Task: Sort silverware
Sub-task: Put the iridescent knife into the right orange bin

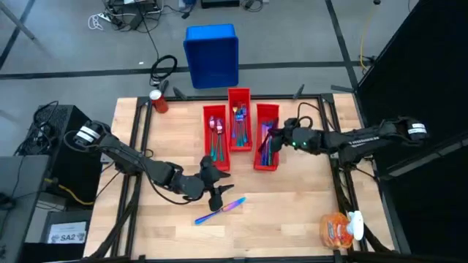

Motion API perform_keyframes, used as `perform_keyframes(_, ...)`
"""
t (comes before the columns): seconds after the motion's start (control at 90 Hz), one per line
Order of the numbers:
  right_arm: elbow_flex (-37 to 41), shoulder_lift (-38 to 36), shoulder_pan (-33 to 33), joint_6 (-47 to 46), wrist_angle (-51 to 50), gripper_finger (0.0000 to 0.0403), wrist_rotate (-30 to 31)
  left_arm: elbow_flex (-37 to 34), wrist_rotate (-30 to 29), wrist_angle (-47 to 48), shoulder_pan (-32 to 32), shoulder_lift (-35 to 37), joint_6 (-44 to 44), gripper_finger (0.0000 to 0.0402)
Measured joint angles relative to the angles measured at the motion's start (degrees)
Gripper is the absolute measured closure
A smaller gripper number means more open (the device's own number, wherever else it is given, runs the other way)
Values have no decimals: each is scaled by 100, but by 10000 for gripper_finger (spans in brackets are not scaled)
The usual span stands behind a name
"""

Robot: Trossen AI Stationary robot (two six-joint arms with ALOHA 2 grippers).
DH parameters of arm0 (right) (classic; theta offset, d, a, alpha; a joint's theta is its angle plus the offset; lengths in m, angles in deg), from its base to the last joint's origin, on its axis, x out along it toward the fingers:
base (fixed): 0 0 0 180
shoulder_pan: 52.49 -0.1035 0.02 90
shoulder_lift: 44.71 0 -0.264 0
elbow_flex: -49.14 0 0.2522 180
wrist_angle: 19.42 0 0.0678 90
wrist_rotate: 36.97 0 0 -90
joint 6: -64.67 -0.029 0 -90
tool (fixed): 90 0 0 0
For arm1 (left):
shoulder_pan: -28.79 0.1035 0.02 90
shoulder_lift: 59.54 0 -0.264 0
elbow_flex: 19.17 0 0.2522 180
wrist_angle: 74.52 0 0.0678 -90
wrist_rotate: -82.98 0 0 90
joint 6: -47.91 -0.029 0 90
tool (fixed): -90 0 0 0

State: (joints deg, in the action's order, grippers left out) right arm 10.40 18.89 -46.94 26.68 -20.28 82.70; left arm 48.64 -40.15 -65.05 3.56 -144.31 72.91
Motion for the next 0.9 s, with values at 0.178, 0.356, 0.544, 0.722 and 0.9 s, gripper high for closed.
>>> perform_keyframes(0.178,0,-18,382,600,278,311,-132,0,1,0,0,0,-1,231)
perform_keyframes(0.356,0,-20,550,1317,1004,227,-243,0,2,2,0,0,-1,231)
perform_keyframes(0.544,-130,-20,554,1859,1392,162,-293,0,7,4,0,0,19,231)
perform_keyframes(0.722,-444,-23,382,2288,1164,141,-292,0,93,64,0,0,74,231)
perform_keyframes(0.9,-685,-25,91,2668,1087,149,-273,0,112,261,0,0,197,231)
